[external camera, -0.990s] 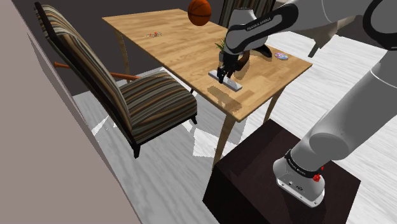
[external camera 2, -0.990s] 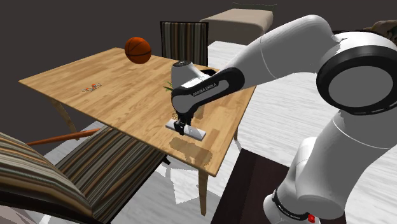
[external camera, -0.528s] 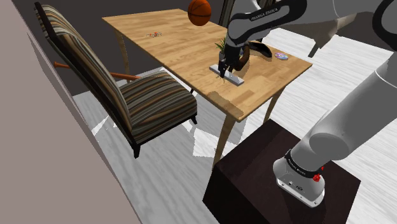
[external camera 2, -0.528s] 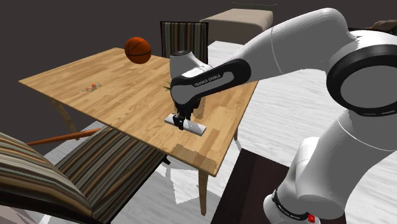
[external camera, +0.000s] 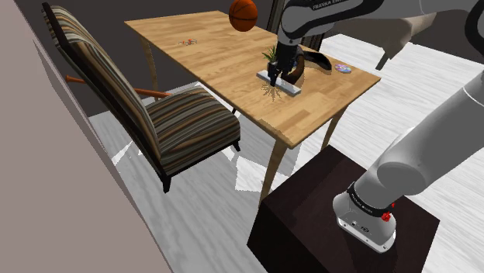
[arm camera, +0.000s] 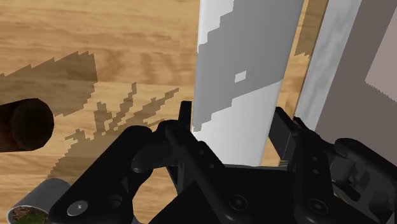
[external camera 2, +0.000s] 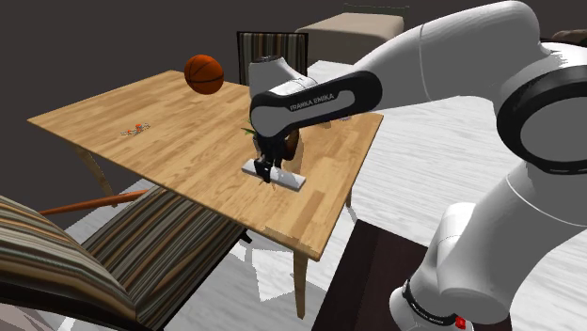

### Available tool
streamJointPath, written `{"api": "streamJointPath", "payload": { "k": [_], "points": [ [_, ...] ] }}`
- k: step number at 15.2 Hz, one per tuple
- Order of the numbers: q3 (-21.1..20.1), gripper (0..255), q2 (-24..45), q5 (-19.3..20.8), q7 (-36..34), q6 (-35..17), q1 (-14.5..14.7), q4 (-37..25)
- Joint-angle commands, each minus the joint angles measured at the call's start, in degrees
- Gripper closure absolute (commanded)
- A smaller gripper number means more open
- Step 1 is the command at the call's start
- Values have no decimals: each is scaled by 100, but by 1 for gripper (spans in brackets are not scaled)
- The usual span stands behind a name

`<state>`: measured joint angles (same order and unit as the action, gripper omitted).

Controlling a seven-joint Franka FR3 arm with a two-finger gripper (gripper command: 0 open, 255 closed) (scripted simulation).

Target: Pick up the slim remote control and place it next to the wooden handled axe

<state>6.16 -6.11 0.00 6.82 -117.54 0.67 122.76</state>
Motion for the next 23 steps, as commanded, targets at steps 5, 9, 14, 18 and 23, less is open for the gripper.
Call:
{"api": "streamJointPath", "payload": {
  "k": [5,9,14,18,23],
  "points": [
    [155,255,-93,27,271,239,-129,-145],
    [476,255,-92,61,828,251,-382,-157],
    [879,255,39,67,1543,283,-694,-318],
    [1194,255,252,21,2131,327,-946,-563],
    [1560,255,651,-123,2887,417,-1276,-1020]
  ]
}}
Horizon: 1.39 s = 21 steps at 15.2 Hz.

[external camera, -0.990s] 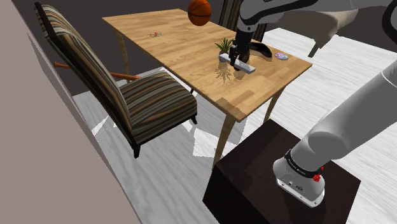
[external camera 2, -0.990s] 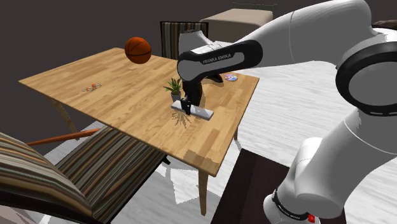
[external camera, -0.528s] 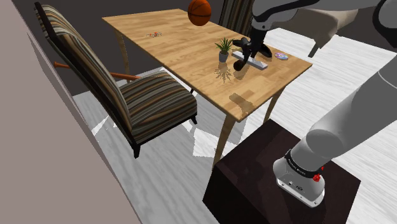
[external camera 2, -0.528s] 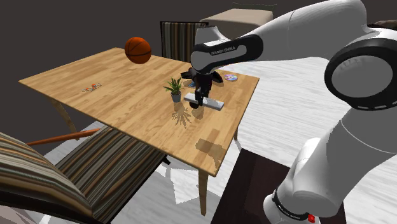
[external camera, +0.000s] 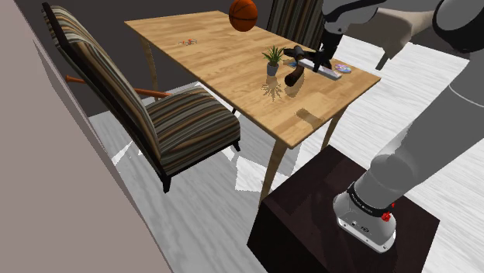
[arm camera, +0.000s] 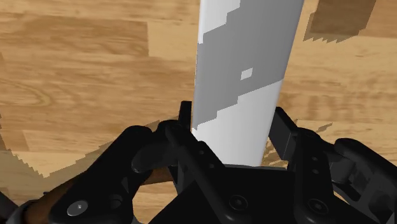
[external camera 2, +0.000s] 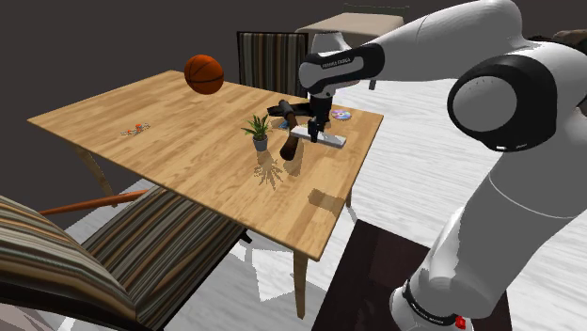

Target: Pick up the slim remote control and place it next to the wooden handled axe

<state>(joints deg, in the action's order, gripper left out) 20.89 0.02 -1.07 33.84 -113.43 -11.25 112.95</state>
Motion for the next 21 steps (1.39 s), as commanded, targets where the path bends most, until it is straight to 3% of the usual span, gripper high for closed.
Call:
{"api": "streamJointPath", "payload": {
  "k": [1,11,21],
  "points": [
    [153,255,136,-58,339,30,-154,-150],
    [679,255,1518,-743,1920,497,-1087,-1799],
    [623,255,1705,-863,2011,-203,-1105,-1264]
  ]
}}
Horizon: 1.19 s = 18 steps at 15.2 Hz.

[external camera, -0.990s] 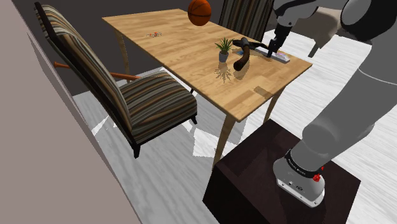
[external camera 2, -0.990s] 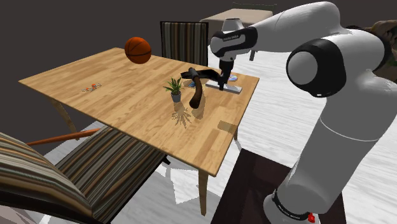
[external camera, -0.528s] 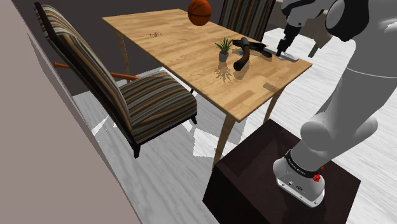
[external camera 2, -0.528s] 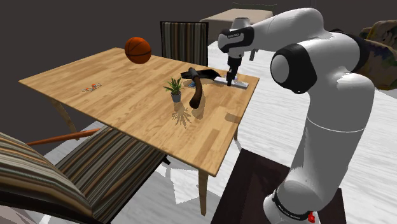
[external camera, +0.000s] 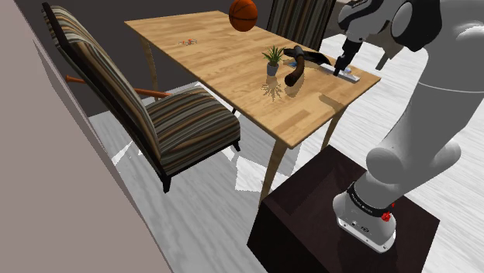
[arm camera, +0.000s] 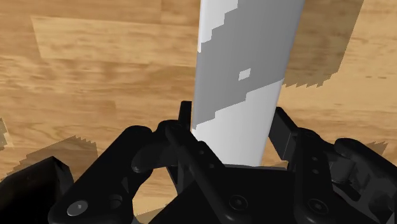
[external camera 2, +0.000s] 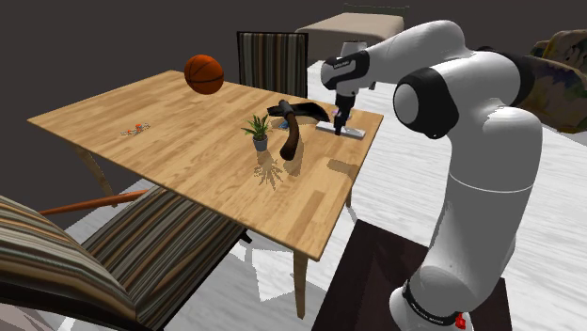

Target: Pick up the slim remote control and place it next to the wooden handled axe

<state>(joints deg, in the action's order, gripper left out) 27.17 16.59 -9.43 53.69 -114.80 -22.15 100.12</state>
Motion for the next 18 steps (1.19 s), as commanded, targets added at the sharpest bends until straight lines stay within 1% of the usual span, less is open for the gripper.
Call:
{"api": "streamJointPath", "payload": {
  "k": [1,13,18],
  "points": [
    [-11,255,74,-44,37,-133,-18,65],
    [-110,255,461,-290,206,-912,-79,501],
    [-119,255,490,-308,219,-958,-85,522]
  ]
}}
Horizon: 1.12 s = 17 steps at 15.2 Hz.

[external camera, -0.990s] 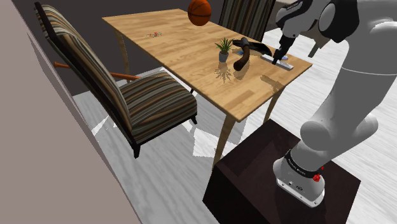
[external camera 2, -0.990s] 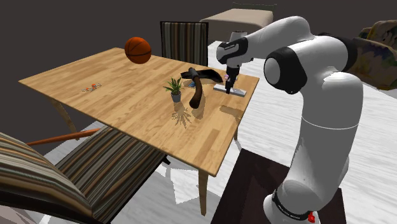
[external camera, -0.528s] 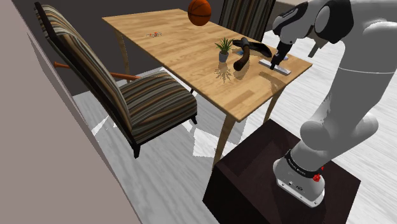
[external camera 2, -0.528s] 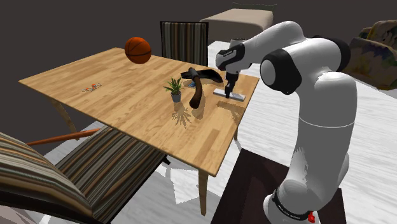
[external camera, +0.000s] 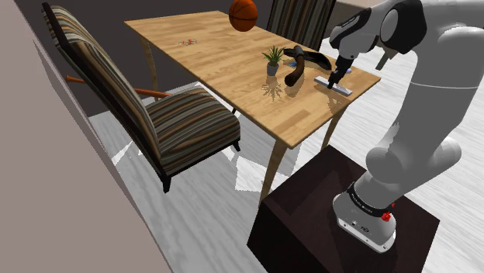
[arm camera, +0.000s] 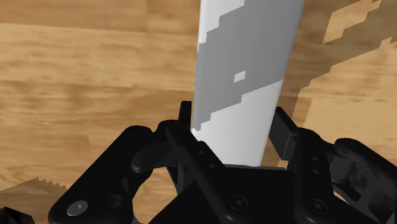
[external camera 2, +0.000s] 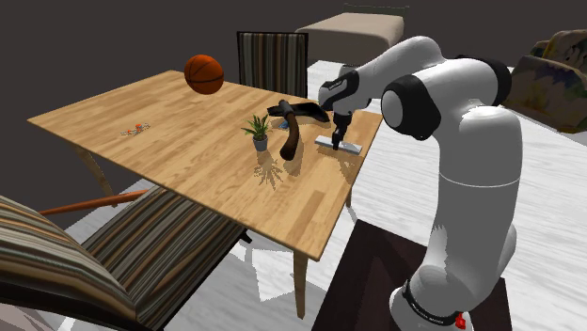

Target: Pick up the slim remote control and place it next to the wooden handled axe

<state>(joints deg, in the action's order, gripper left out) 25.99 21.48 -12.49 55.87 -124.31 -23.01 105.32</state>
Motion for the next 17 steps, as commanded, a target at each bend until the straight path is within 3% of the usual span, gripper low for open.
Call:
{"api": "streamJointPath", "payload": {
  "k": [1,3,4,9,13,17],
  "points": [
    [-1,255,1,-1,0,-6,0,2],
    [-1,255,1,-1,0,-6,0,2],
    [-1,0,1,-2,0,-6,0,2],
    [-1,0,1,-2,0,-6,1,2],
    [90,0,-327,204,-131,598,52,-311],
    [90,0,-327,204,-132,598,52,-311]
  ]
}}
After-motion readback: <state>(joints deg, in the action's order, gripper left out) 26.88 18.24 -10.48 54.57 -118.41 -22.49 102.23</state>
